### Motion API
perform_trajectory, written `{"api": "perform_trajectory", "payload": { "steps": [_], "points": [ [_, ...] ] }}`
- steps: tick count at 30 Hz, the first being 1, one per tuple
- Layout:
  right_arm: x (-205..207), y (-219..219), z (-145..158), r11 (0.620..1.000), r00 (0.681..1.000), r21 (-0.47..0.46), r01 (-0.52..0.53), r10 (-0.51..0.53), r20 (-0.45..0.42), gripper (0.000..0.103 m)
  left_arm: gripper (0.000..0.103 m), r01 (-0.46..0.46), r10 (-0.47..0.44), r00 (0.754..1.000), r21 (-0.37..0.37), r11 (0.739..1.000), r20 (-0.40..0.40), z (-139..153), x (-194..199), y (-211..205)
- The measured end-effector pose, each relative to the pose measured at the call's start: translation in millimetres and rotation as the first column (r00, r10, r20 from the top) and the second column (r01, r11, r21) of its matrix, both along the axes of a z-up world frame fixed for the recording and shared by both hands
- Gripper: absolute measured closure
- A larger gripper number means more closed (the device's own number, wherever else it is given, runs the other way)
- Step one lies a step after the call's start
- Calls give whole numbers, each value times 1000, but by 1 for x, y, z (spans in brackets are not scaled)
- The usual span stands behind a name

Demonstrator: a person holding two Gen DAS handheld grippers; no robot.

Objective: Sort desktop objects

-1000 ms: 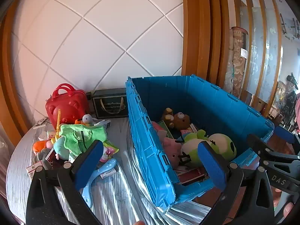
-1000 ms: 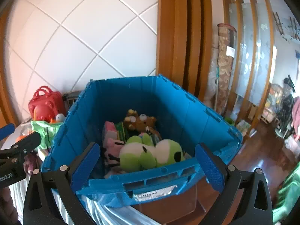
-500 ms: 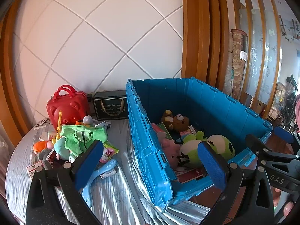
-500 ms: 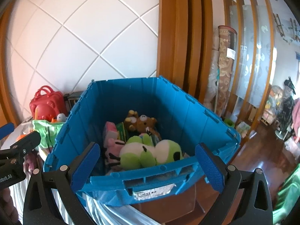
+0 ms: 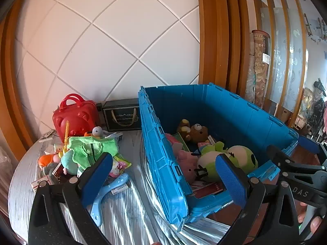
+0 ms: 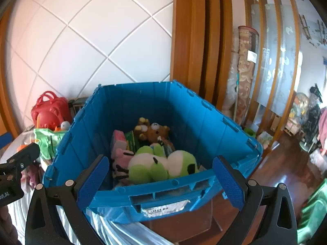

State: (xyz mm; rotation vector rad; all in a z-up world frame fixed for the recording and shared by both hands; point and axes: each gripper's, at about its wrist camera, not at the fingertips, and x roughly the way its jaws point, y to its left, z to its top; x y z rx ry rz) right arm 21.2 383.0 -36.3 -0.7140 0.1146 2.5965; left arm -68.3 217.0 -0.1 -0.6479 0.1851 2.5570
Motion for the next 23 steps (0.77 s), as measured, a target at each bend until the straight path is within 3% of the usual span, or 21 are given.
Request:
{"api": "perform_trajectory", "payload": {
  "steps": [23],
  "points": [
    [-3, 10, -2, 1000, 1000, -19, 17, -17, -6, 0, 1, 10, -10, 1000, -9, 1000, -30, 1, 2, 10]
  ]
}}
